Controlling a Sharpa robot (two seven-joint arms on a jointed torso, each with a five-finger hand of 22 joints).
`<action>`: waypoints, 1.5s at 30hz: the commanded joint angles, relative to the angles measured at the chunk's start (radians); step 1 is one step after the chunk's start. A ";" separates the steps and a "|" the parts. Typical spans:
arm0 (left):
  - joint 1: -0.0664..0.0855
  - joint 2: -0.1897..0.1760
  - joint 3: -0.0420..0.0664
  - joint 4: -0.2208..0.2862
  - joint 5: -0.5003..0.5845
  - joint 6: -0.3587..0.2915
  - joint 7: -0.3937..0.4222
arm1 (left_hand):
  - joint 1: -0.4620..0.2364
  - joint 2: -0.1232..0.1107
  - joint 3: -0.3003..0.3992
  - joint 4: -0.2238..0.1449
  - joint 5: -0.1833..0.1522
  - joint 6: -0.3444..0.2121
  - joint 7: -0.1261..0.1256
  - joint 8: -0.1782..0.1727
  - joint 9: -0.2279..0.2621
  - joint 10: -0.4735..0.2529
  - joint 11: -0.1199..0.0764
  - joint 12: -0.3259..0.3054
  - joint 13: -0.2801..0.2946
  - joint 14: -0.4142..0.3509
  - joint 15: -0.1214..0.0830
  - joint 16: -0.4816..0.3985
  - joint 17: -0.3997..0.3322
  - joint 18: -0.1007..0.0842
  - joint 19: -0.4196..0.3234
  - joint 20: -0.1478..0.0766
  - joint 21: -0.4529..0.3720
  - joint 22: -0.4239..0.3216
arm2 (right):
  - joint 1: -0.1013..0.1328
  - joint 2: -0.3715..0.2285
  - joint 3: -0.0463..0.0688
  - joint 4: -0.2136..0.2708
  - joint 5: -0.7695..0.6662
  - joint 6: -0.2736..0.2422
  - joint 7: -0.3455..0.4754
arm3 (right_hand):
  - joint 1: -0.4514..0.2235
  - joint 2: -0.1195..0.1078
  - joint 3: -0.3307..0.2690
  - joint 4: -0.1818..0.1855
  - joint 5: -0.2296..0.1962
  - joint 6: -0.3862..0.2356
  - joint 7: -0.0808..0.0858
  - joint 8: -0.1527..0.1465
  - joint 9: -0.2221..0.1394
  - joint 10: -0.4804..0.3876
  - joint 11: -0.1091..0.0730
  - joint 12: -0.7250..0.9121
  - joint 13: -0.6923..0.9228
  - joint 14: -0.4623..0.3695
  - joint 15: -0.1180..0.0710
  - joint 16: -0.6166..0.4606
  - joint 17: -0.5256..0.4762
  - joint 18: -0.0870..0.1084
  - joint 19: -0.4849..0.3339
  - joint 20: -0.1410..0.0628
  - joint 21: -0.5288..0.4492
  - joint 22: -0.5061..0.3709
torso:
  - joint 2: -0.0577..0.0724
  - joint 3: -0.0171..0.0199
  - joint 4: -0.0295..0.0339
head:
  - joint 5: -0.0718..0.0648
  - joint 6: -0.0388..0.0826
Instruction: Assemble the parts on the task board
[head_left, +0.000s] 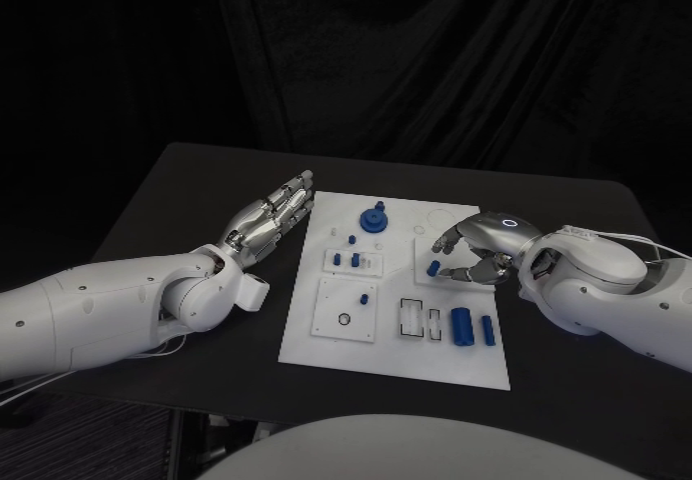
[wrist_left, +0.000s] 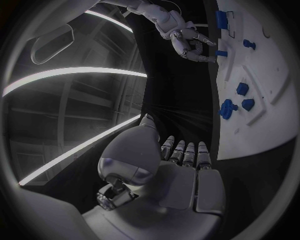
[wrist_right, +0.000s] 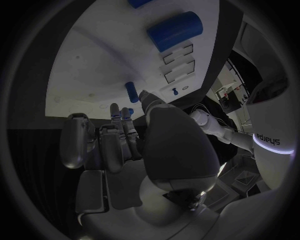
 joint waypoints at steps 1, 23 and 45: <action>-0.002 -0.001 0.001 0.001 0.004 0.008 0.095 | 0.010 0.002 0.006 -0.001 0.008 -0.002 0.007 -0.003 -0.001 0.000 0.009 -0.004 -0.001 0.001 0.012 -0.004 -0.002 -0.017 -0.001 0.011 -0.006 -0.001 | -0.010 0.008 0.000 -0.010 0.000 0.006 -0.017 | 0.023 0.003 0.004 -0.015 0.013 0.010 0.001 0.006 -0.002 0.015 -0.002 -0.002 -0.002 0.034 0.000 0.002 0.025 -0.008 0.004 -0.001 0.003 0.182 | -0.002 -0.0004 -0.0016 | 0.000 0.000; -0.006 -0.001 0.001 -0.003 0.004 0.032 0.080 | 0.054 0.005 0.020 -0.002 0.065 0.007 0.023 -0.002 0.000 -0.001 0.040 -0.001 0.000 0.001 0.040 -0.004 -0.002 -0.018 -0.001 0.037 -0.006 -0.001 | -0.037 0.056 0.001 -0.049 0.000 0.043 -0.008 | 0.065 0.009 0.070 -0.050 0.059 0.056 -0.010 0.021 0.008 0.117 -0.029 0.019 -0.001 0.054 -0.024 0.018 0.068 -0.016 0.029 -0.021 0.045 0.193 | -0.001 -0.0008 0.0034 | -0.001 0.000; -0.010 0.006 0.001 -0.008 0.004 0.062 0.034 | 0.140 0.002 0.052 -0.011 0.140 0.031 0.073 0.002 0.004 -0.003 0.064 -0.001 -0.001 0.001 0.072 -0.004 -0.002 -0.025 -0.001 0.062 -0.006 -0.001 | -0.040 0.062 0.001 -0.052 0.000 -0.135 0.018 | 0.123 0.050 0.105 -0.117 0.031 0.254 -0.013 0.146 0.112 0.245 -0.079 0.051 0.020 0.057 -0.069 0.013 0.063 -0.020 0.036 -0.063 0.060 0.197 | -0.002 -0.0001 0.0019 | 0.003 0.000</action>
